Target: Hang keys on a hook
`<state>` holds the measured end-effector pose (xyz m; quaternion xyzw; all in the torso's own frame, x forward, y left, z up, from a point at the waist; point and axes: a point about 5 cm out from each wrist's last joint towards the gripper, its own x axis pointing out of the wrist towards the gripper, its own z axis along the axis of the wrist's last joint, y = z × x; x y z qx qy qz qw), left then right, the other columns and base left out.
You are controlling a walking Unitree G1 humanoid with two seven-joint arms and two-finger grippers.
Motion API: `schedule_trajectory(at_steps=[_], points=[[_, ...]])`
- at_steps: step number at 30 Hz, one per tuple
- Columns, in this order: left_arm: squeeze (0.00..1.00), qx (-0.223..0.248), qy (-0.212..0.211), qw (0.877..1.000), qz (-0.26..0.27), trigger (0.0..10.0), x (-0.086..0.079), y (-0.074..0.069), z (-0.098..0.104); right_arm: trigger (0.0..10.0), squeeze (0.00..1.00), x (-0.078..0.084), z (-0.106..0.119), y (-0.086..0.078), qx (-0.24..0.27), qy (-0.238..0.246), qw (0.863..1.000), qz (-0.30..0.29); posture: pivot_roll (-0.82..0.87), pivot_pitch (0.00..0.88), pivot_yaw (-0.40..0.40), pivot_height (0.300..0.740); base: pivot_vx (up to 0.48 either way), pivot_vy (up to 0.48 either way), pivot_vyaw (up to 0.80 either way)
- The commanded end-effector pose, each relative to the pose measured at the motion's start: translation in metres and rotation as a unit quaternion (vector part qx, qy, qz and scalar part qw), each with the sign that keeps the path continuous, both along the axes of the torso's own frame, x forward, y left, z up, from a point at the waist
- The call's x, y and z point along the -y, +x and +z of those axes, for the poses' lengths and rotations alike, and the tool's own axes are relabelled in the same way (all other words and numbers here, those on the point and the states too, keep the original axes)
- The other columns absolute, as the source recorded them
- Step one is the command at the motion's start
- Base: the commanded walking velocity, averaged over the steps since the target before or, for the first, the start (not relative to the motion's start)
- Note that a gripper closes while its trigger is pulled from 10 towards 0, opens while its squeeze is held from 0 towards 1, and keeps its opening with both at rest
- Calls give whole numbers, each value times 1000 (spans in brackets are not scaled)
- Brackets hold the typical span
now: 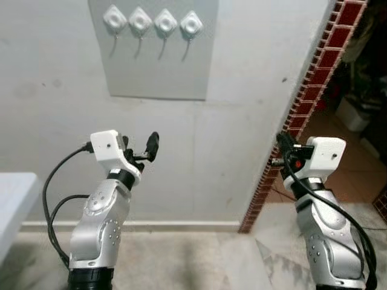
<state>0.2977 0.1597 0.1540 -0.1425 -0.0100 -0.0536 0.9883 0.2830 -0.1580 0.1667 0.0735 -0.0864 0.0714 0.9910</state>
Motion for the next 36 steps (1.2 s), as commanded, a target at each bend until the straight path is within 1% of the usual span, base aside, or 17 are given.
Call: schedule_trajectory(at_steps=[1, 9, 16, 21, 24, 30, 32, 33, 36], points=[[0, 8, 7, 1000, -6, 10000, 5, 2, 6, 10000, 0, 5, 6, -1, 12, -6, 1000, -8, 19, 0, -41, 715, 390, 0, 0], [0, 8, 12, 1000, -7, 10000, 6, 2, 6, 10000, 0, 6, 5, -2, 10, -6, 1000, -9, 20, 0, -40, 715, 469, 0, 0], [0, 8, 5, 1000, -5, 10000, 6, 1, 7, 10000, 0, 5, 5, -2, 10, -5, 1000, -6, 24, 0, -43, 715, 429, 0, 0], [0, -1, 6, 1000, 3, 10000, 6, 1, 5, 10000, 0, 4, 5, -2, 9, -5, 1000, -5, 24, 0, -42, 715, 0, 0, 0], [0, -14, 26, 999, 19, 10000, 7, 2, 2, 10000, 0, 3, 4, -3, 6, -5, 1000, -2, 25, 0, -44, 715, 0, 0, 0], [0, -14, 41, 999, 13, 10000, 9, 3, 3, 10000, 0, 2, 4, -2, 4, -6, 1000, 0, 22, 0, -43, 715, 0, 0, 0], [0, -4, 64, 998, 1, 10000, 13, 4, 6, 10000, 0, 2, 4, -2, 4, -6, 1000, 0, 20, 0, -39, 715, 0, 0, 0], [0, 6, 86, 996, -13, 10000, 17, 4, 9, 10000, 0, 3, 4, -2, 4, -7, 1000, 2, 21, 0, -39, 715, 0, 0, 0], [0, 25, 108, 993, -35, 10000, 24, 5, 14, 10000, 0, 2, 4, -1, 4, -11, 1000, 7, 18, 0, -36, 715, 0, 0, 0]])
